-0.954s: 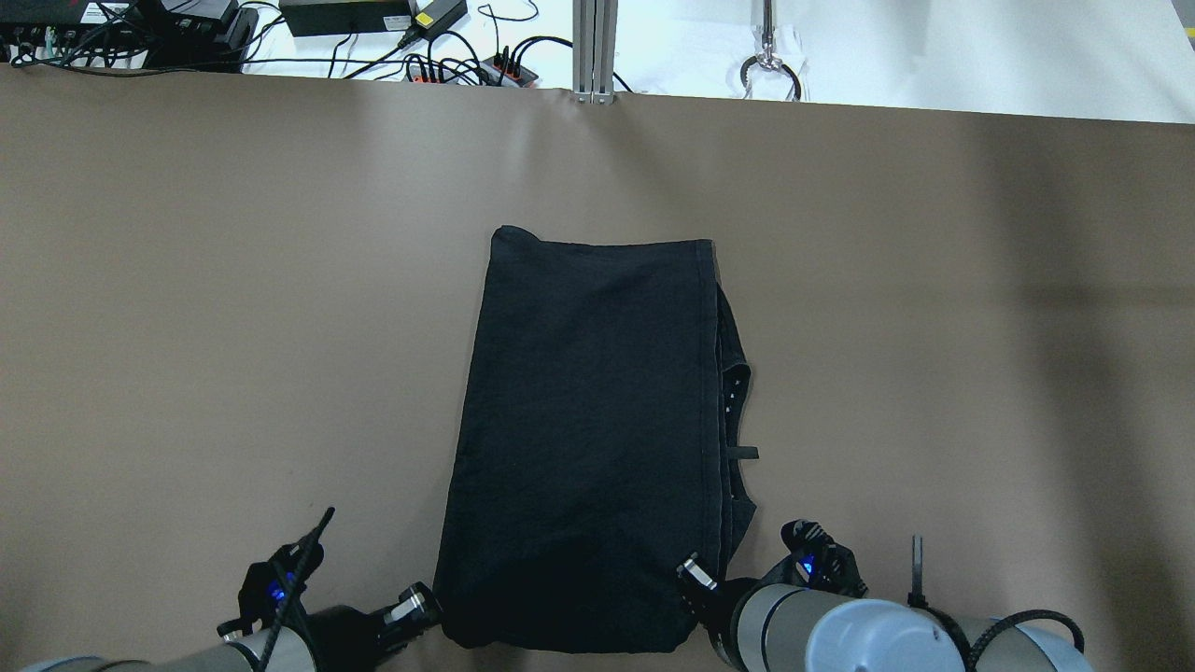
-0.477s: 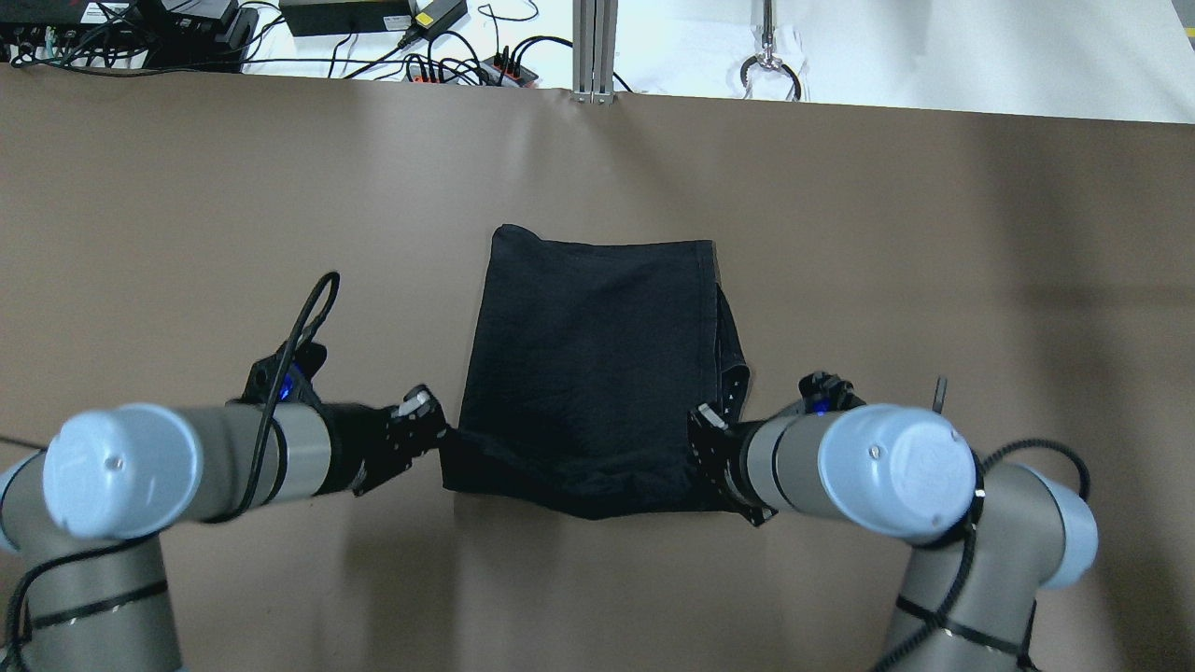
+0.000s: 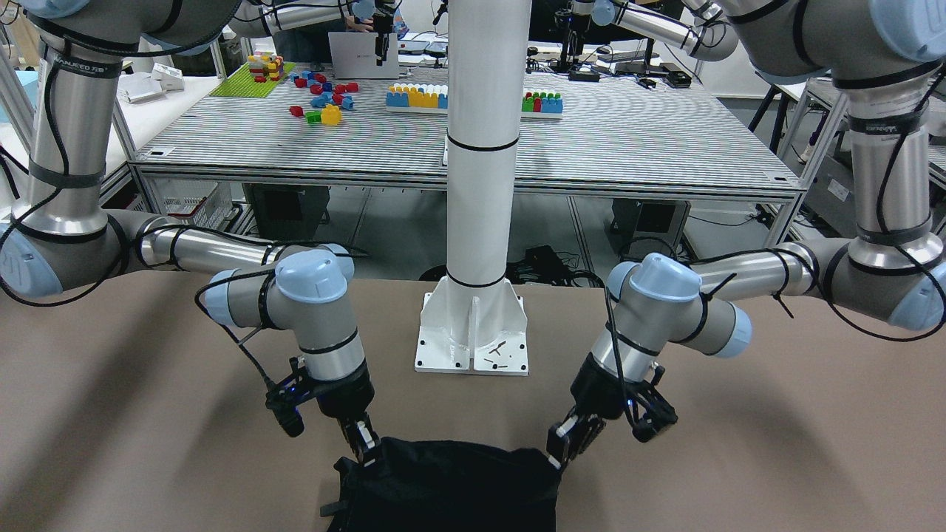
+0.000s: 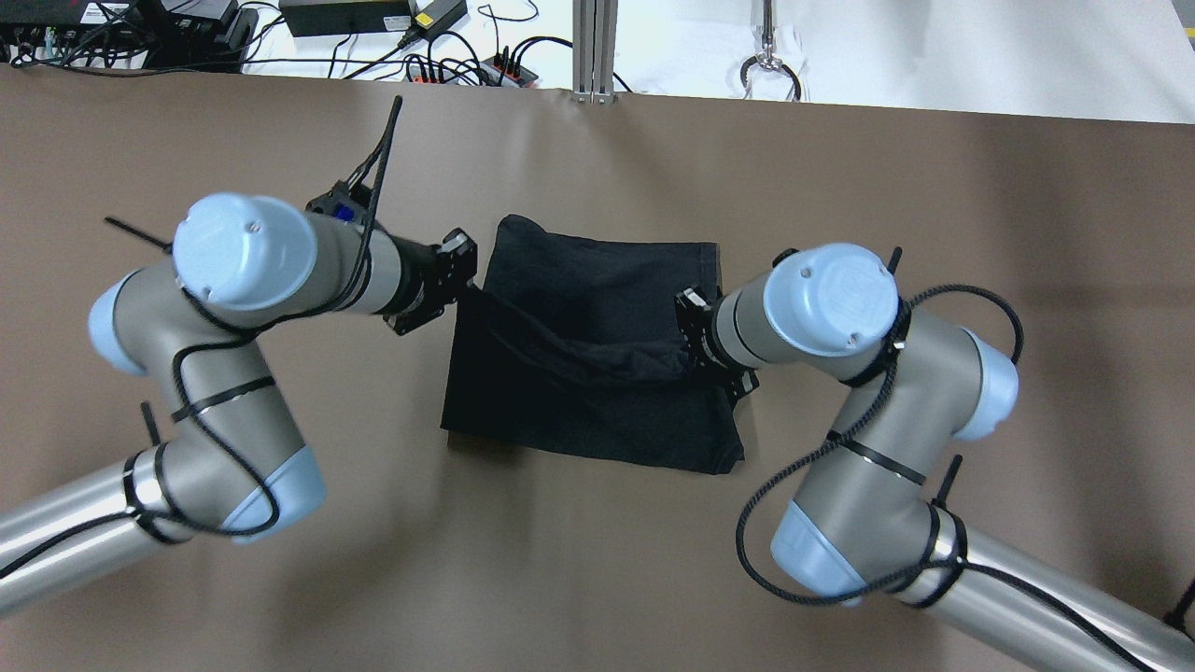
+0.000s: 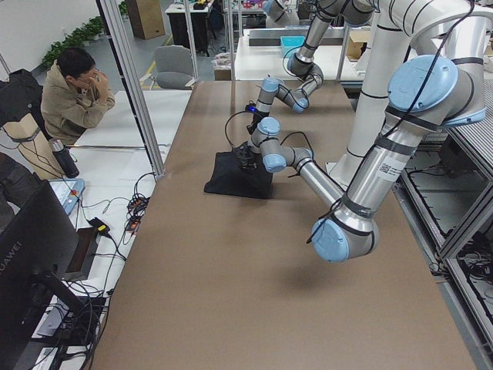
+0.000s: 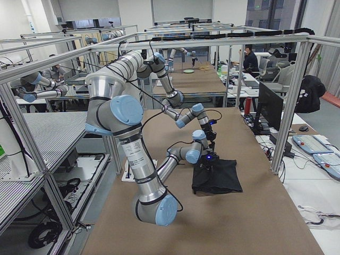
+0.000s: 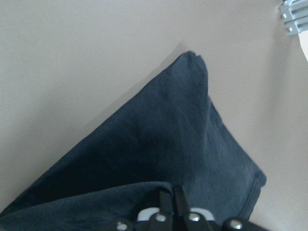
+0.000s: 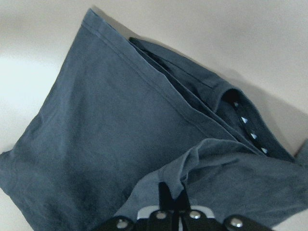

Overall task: Fold clothes
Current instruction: 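Lift the near end with both grippers and fold it away from the robot, then release the folded shirt and raise both grippers away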

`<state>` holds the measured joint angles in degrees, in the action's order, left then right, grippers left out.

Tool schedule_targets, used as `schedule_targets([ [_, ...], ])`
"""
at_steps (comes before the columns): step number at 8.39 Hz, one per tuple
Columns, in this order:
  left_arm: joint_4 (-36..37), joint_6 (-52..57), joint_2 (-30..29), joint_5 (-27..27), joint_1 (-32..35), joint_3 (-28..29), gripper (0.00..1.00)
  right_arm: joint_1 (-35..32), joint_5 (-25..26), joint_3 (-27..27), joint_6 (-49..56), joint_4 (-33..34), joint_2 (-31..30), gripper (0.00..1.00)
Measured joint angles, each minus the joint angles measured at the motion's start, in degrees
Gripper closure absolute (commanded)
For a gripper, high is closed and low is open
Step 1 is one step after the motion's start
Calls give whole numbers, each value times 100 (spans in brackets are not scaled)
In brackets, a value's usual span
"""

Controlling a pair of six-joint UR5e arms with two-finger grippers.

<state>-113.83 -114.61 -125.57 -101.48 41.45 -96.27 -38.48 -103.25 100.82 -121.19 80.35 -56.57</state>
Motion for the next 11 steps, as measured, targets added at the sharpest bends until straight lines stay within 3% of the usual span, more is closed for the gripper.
schedule_targets([
  [1,-147,74,-385,-46,200,684,100,-198,-122,-437,227,-18,265,100],
  [2,-478,121,-787,-70,374,1503,91,-419,-285,-903,458,-112,507,71],
  [3,-927,182,-1154,-56,506,2372,35,-597,-395,-1441,668,-372,708,1],
  [4,-1438,290,-1569,46,591,3337,0,-803,-494,-2201,986,-781,987,5],
  [5,-1768,473,-1909,244,630,4071,0,-1016,-629,-2910,1425,-1084,1308,5],
  [7,-2001,850,-2210,538,663,4663,0,-1288,-761,-3568,2195,-1307,1663,5],
  [11,-2036,1070,-2284,695,687,4740,0,-1406,-811,-3704,2671,-1387,1730,5],
])
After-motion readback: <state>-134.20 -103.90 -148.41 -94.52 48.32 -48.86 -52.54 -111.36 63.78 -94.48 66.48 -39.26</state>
